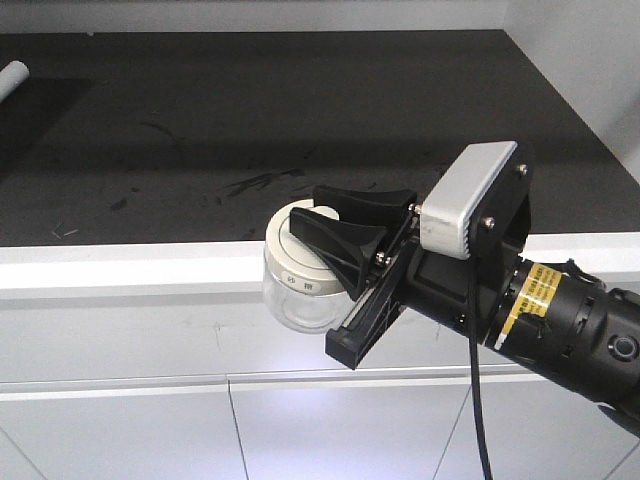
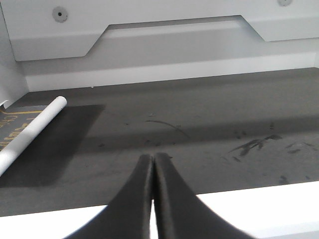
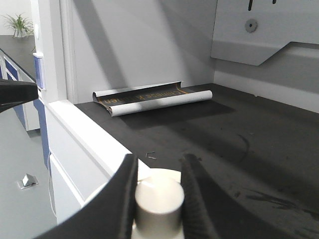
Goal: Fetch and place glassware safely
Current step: 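Hold the jar in the right gripper while the base backs away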
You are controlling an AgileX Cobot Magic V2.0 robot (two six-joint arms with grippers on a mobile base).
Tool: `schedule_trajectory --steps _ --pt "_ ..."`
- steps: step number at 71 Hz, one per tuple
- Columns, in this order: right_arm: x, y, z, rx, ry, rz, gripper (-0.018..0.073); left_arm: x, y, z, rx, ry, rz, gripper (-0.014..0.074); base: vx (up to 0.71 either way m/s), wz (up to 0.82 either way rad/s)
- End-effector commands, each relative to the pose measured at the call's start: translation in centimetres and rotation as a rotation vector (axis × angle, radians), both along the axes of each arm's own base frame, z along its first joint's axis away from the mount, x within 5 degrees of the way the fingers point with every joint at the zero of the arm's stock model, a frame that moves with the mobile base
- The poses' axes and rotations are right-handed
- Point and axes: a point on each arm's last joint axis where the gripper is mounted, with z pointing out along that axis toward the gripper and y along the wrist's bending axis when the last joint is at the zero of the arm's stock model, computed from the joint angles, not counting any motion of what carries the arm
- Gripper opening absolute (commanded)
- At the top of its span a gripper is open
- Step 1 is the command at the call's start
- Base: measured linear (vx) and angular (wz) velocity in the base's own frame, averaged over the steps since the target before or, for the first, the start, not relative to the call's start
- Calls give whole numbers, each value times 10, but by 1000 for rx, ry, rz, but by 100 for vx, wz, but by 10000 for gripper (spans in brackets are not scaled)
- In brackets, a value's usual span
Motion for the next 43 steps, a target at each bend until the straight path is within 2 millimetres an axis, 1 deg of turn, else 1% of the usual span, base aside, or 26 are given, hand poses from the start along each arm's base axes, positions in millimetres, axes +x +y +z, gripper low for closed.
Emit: schedule_trajectory --steps 1,43 --pt "-6 -1 25 110 -84 34 -4 0 -1 16 -19 -98 -9 -7 0 0" --pt "-6 -1 25 110 -84 34 -4 0 -1 16 -19 -98 -9 -7 0 0"
